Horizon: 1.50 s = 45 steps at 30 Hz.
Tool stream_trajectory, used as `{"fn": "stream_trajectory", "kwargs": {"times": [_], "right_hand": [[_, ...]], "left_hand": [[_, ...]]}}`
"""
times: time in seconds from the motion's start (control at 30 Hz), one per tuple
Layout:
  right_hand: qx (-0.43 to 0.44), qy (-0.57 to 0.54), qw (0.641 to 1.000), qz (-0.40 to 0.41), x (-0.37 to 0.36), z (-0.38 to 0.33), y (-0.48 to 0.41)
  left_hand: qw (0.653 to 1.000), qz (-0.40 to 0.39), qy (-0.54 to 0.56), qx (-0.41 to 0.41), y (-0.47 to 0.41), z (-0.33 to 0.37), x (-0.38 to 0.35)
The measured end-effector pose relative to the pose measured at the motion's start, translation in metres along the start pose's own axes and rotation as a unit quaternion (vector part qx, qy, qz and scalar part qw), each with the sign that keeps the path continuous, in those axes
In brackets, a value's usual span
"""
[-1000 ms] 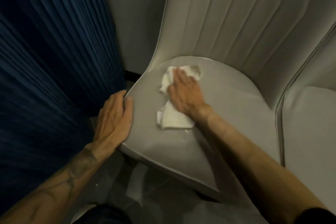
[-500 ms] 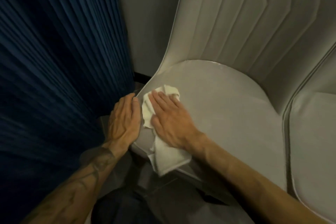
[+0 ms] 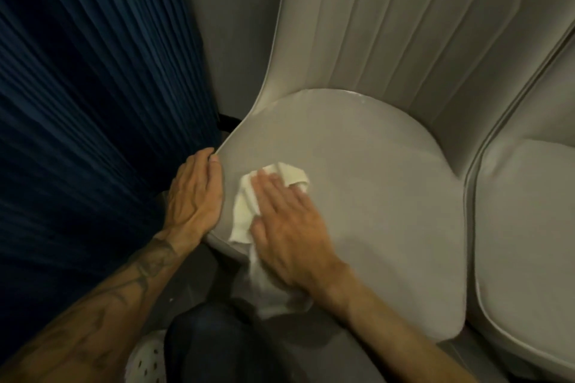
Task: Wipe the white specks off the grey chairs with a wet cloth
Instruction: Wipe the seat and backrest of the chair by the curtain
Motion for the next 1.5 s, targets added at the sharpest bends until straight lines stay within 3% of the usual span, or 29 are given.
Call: {"fn": "stream_trajectory", "kwargs": {"times": [0.17,0.23,0.3,0.4,0.47,0.67,0.77,0.93,1.0,1.13,1.27,1.33,1.5], "right_hand": [[-0.171,0.040,0.984,0.014,0.032,0.113,0.085],[-0.238,0.049,0.970,0.018,0.037,0.115,0.095],[-0.224,0.042,0.973,0.031,0.026,0.083,0.076],[-0.119,0.013,0.992,0.043,0.000,0.019,0.032],[-0.089,0.011,0.996,0.020,-0.002,0.014,0.024],[-0.241,0.032,0.970,0.015,0.044,0.131,0.127],[-0.311,0.022,0.950,0.007,0.043,0.120,0.134],[-0.189,0.018,0.980,0.059,0.002,0.013,0.071],[-0.148,0.022,0.988,0.036,-0.006,-0.017,0.031],[-0.121,0.039,0.991,0.043,0.005,0.004,0.052],[-0.177,0.053,0.982,0.025,0.017,0.030,0.109],[-0.186,0.050,0.981,0.017,0.011,0.017,0.088],[-0.106,0.026,0.994,-0.020,-0.015,-0.039,-0.019]], "left_hand": [[1.000,-0.006,0.011,-0.006,0.002,-0.001,0.001],[1.000,-0.005,0.012,0.001,0.002,0.000,0.001],[1.000,-0.006,0.013,-0.001,0.001,-0.001,0.000],[1.000,-0.009,0.009,-0.006,0.001,-0.004,-0.001],[1.000,-0.013,0.001,-0.010,0.000,-0.005,-0.002],[1.000,-0.025,0.009,-0.013,0.002,-0.003,0.001],[0.999,-0.032,0.013,-0.007,0.002,0.001,0.003],[0.997,-0.056,0.045,-0.003,0.000,-0.001,0.008],[0.996,-0.063,0.058,-0.001,-0.002,-0.003,0.009],[0.991,-0.100,0.086,-0.004,-0.003,-0.010,0.012],[0.982,-0.135,0.135,0.003,-0.001,-0.018,0.018],[0.968,-0.163,0.188,0.036,0.001,-0.019,0.022],[0.944,-0.199,0.253,0.071,0.009,-0.030,0.037]]}}
Point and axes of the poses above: each hand's wrist, its own y-axis away from the middle knuckle, its own x-axis out of the back of the hand, z = x × y, the point moved 1 cm from there along -y, towards the middle knuckle
